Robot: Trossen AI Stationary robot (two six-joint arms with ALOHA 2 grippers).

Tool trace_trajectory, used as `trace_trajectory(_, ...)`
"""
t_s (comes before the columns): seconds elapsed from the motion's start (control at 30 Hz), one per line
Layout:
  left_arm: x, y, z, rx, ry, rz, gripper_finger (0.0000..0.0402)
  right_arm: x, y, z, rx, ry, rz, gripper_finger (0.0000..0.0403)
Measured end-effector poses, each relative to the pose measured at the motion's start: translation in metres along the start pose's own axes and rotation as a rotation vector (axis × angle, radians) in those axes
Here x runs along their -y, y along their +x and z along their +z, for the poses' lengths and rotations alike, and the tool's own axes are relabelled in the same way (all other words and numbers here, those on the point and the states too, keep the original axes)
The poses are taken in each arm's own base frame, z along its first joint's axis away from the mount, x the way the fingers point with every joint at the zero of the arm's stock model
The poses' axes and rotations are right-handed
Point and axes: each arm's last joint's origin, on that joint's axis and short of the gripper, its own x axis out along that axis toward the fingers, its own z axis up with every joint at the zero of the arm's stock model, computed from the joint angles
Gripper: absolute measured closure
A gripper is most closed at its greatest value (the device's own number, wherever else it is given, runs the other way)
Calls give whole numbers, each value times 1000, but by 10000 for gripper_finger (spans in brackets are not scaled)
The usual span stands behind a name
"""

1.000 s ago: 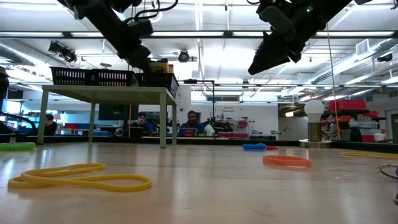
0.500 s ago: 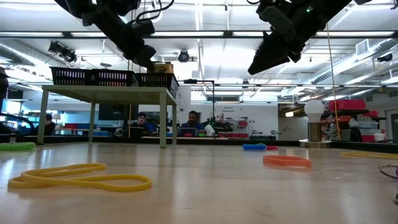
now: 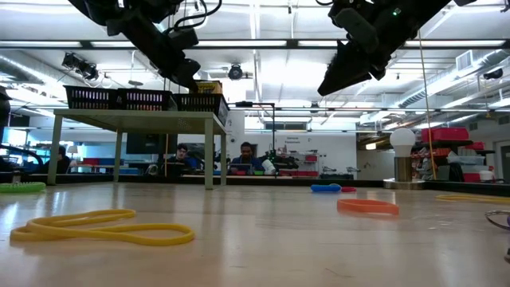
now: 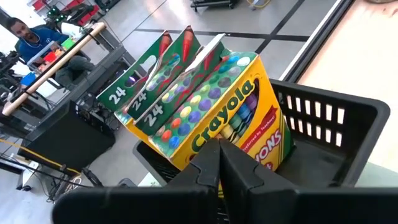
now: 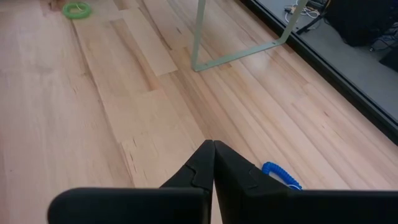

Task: Pick & Place Office Desk Supplies
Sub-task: Put the crayon box into the right black bin on the shelf

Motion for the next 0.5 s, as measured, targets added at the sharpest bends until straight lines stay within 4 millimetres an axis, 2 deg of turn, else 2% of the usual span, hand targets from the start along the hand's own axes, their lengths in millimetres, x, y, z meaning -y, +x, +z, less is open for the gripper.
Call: trace_trajectory(0.5,11,-8,3,19,47,-21,390,0,0,0,-1,1,0,387)
